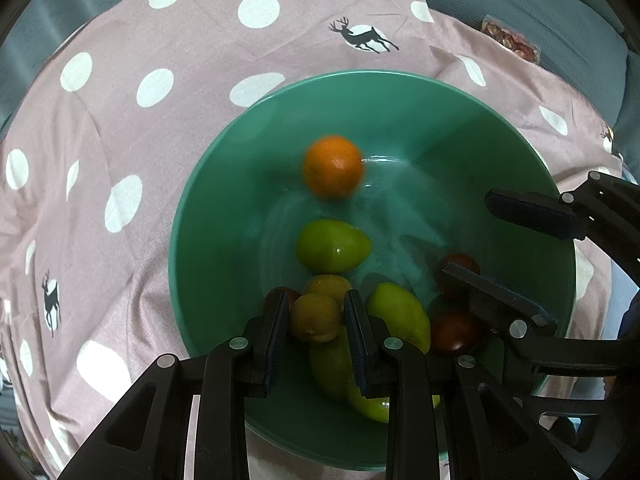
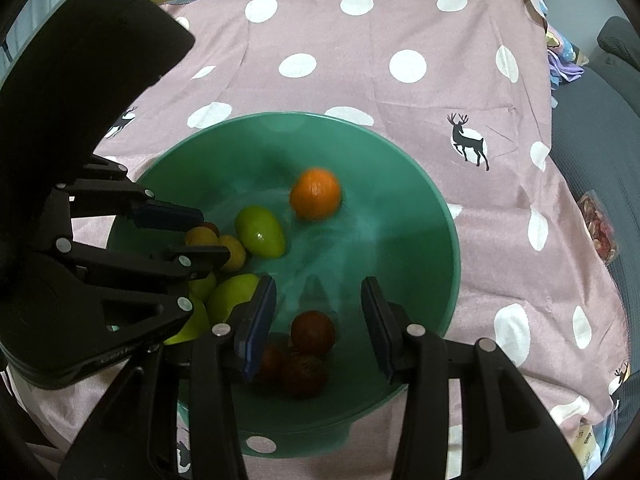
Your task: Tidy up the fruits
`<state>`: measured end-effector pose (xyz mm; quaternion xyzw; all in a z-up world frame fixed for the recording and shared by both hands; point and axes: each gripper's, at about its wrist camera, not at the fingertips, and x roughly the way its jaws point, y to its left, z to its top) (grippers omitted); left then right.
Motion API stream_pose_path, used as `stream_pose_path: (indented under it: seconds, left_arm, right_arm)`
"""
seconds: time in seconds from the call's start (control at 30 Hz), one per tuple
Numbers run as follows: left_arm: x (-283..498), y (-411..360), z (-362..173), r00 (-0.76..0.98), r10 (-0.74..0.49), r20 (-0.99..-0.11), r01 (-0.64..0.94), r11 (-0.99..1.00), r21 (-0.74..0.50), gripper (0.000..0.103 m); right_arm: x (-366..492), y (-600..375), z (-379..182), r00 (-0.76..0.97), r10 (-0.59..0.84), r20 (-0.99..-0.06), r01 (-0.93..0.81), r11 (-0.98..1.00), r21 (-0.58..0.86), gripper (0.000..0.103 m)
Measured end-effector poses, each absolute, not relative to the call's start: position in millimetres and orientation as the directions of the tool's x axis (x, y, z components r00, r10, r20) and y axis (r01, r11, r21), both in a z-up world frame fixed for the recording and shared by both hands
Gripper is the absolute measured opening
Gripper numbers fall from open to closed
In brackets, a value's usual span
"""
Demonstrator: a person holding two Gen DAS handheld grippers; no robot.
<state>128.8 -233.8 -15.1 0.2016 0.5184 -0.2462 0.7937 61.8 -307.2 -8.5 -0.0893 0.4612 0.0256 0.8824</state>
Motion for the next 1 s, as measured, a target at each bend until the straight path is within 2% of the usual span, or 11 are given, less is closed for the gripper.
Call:
stream_pose_path:
  seconds: [0.5, 0.6, 0.9, 1.0]
  left_arm:
    - [130.5, -237.0, -14.9, 0.35, -0.172, -0.921, 0.593, 0.802, 0.075, 0.028]
    - [130.3, -237.4, -15.1, 0.353, -0.171, -0.92, 0.59, 0.804, 0.077, 0.032]
    - [129.7, -239.1, -13.9, 0.358, -0.166, -0.919, 0.584, 0.808, 0.081, 0.034]
    - [129.1, -239.2, -12.2, 0.367, -0.164, -0.916, 0.581, 0.809, 0.088, 0.038]
  right_arm:
    - [58.8, -305.5, -7.9, 0.583, -0.049, -0.811, -0.113, 0.984, -0.141, 0.05]
    - [57.7, -308.3, -7.4, 0.586, -0.059, -0.808, -0.101, 0.984, -0.146, 0.053]
    - [56.3, -310.8, -6.7, 0.589, -0.053, -0.806, -0.1, 0.985, -0.138, 0.054]
    - [55.5, -311.9, -5.9, 0.591, -0.055, -0.805, -0.098, 0.985, -0.139, 0.054]
